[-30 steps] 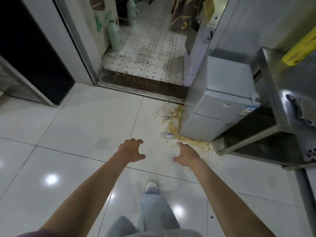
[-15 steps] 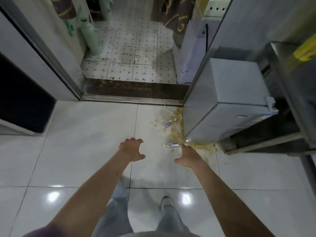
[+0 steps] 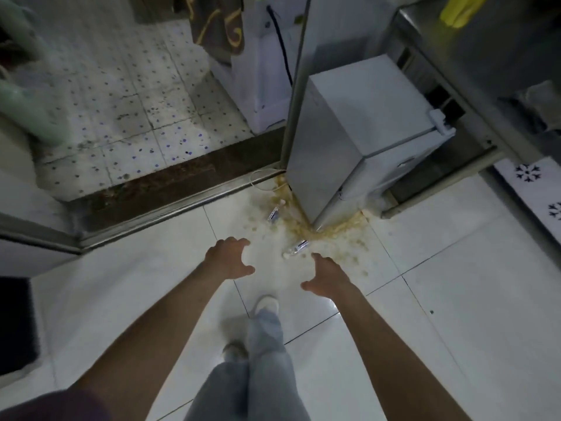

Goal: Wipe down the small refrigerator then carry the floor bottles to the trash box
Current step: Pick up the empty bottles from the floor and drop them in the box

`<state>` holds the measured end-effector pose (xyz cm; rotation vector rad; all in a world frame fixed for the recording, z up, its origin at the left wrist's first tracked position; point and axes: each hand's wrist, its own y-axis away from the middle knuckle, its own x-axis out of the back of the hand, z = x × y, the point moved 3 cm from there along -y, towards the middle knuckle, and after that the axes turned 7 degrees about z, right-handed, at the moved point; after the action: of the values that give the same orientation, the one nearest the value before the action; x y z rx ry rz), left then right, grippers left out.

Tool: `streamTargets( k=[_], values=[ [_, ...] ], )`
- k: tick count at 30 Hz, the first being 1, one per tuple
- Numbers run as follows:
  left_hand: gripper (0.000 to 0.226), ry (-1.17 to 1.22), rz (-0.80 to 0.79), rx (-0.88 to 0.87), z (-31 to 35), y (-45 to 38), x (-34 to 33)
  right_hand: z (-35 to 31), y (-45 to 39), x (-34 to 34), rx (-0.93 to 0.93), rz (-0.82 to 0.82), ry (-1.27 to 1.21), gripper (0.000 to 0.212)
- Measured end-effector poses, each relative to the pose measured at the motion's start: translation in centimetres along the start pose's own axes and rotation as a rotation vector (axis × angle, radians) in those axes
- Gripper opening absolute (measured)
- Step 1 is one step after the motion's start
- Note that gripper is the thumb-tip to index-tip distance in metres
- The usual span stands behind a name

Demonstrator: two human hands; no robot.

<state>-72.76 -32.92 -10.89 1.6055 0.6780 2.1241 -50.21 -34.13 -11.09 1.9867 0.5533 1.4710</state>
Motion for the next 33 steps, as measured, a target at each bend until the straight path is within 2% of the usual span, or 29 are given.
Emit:
streamTargets(
  k=[5, 11, 17, 26, 33],
  values=[
    [0.074, -0.053, -0.006, -0.088, 0.0, -4.3, 2.3, -0.9, -2.9, 1.1, -0.066, 0.039, -0.053, 0.082],
    [0.074, -0.131, 0.004, -0.18, -0.3, -9.7, 5.5, -2.6, -6.8, 1.6, -0.128, 0.013, -0.07, 0.079],
    [0.072, -0.097, -0.054, -0.205, -2.0, -14.4, 6.5, -4.5, -10.2, 1.0, -0.198, 0.0, -0.141, 0.087],
    [0.064, -0.171, -0.146, -0.337, -4.7, -23.2, 6.1, -7.5, -15.3, -2.7, -0.372, 0.024, -0.313, 0.085],
    [0.074, -0.182, -0.197, -0.341, -7.2, -31.4, 0.8, -7.8, -21.5, -8.9, -0.433, 0.047, -0.402, 0.086]
  ],
)
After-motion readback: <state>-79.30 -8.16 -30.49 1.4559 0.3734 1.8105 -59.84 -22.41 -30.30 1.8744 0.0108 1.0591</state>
